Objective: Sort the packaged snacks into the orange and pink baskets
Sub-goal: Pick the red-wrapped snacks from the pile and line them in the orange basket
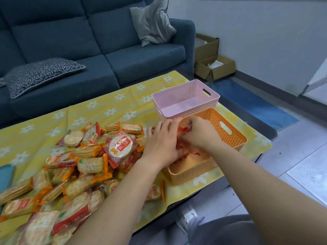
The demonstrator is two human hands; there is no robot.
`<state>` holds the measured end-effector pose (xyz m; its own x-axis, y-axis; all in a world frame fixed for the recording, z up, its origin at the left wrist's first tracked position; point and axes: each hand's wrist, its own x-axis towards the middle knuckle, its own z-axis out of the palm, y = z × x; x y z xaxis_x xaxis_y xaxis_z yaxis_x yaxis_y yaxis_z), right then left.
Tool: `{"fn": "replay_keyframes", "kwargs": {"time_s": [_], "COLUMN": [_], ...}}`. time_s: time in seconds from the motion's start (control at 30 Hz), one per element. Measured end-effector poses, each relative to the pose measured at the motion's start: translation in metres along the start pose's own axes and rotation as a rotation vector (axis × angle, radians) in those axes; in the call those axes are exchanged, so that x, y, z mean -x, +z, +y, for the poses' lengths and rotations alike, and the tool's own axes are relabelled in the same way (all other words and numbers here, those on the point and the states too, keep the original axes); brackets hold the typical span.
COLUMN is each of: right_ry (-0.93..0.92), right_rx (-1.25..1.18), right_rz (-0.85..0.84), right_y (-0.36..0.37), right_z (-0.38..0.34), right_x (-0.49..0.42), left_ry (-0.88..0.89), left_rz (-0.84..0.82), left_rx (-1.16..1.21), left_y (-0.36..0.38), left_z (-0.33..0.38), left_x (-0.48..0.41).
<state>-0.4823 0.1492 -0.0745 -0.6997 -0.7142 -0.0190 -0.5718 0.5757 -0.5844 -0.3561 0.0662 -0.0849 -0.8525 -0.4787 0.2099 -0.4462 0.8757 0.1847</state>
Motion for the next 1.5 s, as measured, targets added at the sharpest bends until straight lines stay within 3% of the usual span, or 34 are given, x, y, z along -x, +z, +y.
{"fn": "replay_keyframes", "kwargs": {"time_s": [0.17,0.37,0.47,0.57,0.7,0.8,0.93,1.13,1.27,1.37,1.5], "right_ry": [0.020,-0.006,0.015,0.024,0.068,0.114,0.176,0.071,-0.039,-0.001,0.053], "right_rx": [-0.086,-0.162,-0.194,0.124,0.489,0.578,0.482,-0.001,0.199,0.329,0.292], "right_rz": [0.107,-0.298,-0.256,-0.105,-0.299,-0.275,-0.235,-0.273,-0.289,-0.283,-0.248], "right_y": [-0.012,-0.010,-0.032,-0.030,-0.009,-0.005,-0.005,-0.024,-0.013,-0.007,-0.012], "right_z": [0.012,0.018,0.031,0.045,0.047,0.044,0.045,0.048,0.041,0.031,0.025], "right_x": [-0.001,-0.006,-0.008,-0.010,-0.008,-0.008,-0.009,-0.009,-0.006,-0.007,-0.009], "left_ry": [-0.066,0.003,-0.001,-0.023,-0.013,-0.008,-0.047,-0.071,-0.072,-0.085,-0.102], "left_rz": [-0.069,-0.082,-0.092,-0.076,-0.049,-0.048,-0.074,0.018,0.026,0.024,0.036], "left_rx": [0.074,-0.020,-0.017,-0.006,-0.016,-0.025,-0.014,-0.025,-0.115,-0.129,-0.074], "left_y": [0.005,0.009,0.010,0.014,0.017,0.017,0.015,0.017,0.022,0.024,0.026], "left_z": [-0.001,0.002,0.001,0.003,0.002,0.002,0.004,0.006,0.013,0.018,0.015], "left_x": [-0.006,-0.011,-0.015,-0.015,-0.013,-0.012,-0.014,-0.015,-0.019,-0.021,-0.020]}}
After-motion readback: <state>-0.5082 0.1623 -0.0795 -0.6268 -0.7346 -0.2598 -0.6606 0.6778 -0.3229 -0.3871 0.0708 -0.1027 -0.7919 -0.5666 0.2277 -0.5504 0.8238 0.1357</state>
